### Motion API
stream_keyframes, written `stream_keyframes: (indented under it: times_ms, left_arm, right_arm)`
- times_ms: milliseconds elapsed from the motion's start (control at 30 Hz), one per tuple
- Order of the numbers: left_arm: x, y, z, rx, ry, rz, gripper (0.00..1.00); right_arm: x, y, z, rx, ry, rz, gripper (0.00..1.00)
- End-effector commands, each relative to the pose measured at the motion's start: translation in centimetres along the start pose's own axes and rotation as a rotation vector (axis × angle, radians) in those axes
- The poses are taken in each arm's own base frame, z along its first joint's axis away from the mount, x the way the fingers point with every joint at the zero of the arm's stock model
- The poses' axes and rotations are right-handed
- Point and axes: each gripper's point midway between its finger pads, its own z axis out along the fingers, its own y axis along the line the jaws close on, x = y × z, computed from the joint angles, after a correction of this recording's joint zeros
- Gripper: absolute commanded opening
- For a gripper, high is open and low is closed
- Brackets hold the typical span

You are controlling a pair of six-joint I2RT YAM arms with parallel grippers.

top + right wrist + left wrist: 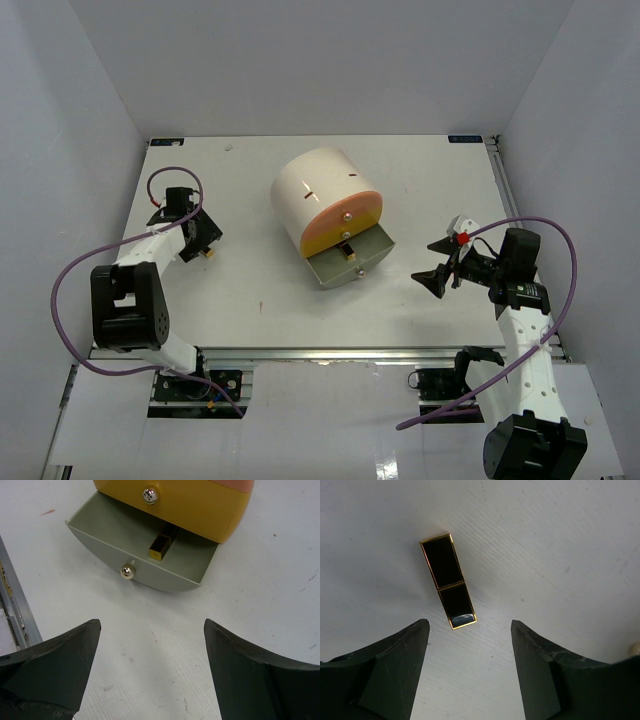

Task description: Organize the makeup

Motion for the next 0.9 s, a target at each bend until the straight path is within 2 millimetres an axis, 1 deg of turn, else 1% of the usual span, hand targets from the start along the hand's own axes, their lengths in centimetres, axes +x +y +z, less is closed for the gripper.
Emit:
stream_keyframes:
  times_ms: [0, 133, 233, 300, 400, 467, 533, 600, 667, 733, 767, 800, 833, 867]
  left_arm:
    - [-2.1, 0.6, 0.1, -0.069, -0.045, -0.024, 0.75]
    - [-1.8, 1.3, 1.3, -0.114, -0.02, -0.026, 0.74]
    - [-1.7, 1.3, 2.0, -0.128, -0.004, -0.024, 0.72]
    - [-1.9, 1.2, 2.2, -0.13, 0.003, -0.023, 0.62]
    - [-2.2, 1.0, 2.4, -0.13, -0.001, -0.029, 0.51]
    - [-2.3, 0.8, 2.4, -0.127, -0.002, -0.028, 0.4]
    - [-2.4, 0.7, 2.4, -0.121, -0.001, -0.024, 0.25]
    - [-2.5, 0.5, 2.2, -0.112, 0.0, -0.017, 0.17]
    - [-2.5, 0.1, 1.7, -0.085, 0.0, -0.014, 0.07]
    - [-2.6, -0.9, 0.5, -0.013, -0.004, -0.003, 0.01]
    - [-2.8, -1.8, -0.7, 0.052, -0.016, 0.006, 0.0]
    - [-2.5, -2.4, -1.7, 0.109, -0.018, 0.018, 0.0]
    - [-1.7, -3.2, -2.6, 0.183, -0.011, 0.037, 0.0]
    - [-1.5, -4.9, -4.0, 0.297, -0.018, 0.065, 0.0]
  right_arm:
    - [-1.1, 0.0, -0.2, -0.005, -0.015, -0.037, 0.9]
    - [-1.0, -0.1, -0.1, -0.004, -0.012, -0.032, 0.9]
    - [-0.7, -0.2, -0.1, 0.0, -0.006, -0.024, 0.9]
    - [-0.6, -0.3, -0.1, 0.001, -0.004, -0.023, 0.9]
    - [-0.5, -0.4, 0.0, 0.006, 0.001, -0.019, 0.9]
    - [-0.4, -0.4, 0.0, 0.008, 0.003, -0.019, 0.9]
    - [-0.4, -0.5, 0.0, 0.012, 0.005, -0.02, 0.9]
    - [-0.4, -0.6, -0.1, 0.015, 0.006, -0.022, 0.9]
    - [-0.4, -0.6, -0.1, 0.019, 0.008, -0.023, 0.9]
    - [-0.4, -0.6, -0.1, 0.02, 0.009, -0.024, 0.9]
    - [-0.3, -0.6, -0.1, 0.021, 0.009, -0.023, 0.9]
    - [-0.3, -0.6, -0.1, 0.022, 0.01, -0.023, 0.9]
    - [-0.3, -0.7, -0.1, 0.023, 0.01, -0.025, 0.9]
    - [-0.3, -0.7, -0.1, 0.023, 0.01, -0.028, 0.9]
